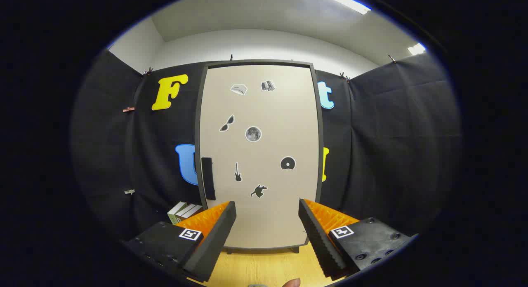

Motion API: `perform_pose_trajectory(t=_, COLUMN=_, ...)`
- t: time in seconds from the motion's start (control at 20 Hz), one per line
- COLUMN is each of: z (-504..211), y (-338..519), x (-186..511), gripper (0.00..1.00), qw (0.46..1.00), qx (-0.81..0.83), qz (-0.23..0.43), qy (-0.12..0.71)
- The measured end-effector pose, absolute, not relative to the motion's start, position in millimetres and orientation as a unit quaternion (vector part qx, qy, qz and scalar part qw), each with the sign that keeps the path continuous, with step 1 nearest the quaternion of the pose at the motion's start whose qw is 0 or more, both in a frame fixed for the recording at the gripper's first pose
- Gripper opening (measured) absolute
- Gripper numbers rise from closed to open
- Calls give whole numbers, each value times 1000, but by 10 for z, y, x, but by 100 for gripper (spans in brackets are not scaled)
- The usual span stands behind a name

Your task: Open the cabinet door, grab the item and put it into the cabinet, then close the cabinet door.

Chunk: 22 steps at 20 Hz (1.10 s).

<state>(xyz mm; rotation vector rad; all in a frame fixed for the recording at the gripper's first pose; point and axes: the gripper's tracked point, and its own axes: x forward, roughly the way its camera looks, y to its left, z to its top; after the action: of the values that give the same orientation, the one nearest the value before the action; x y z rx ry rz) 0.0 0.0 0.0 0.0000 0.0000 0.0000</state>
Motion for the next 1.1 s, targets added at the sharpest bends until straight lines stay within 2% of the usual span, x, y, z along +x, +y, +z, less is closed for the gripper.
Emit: perform_pose_trajectory(t=1.1, z=162, y=200, x=16, gripper=97, qw=1000, qx=-9, qz=9, qy=-20)
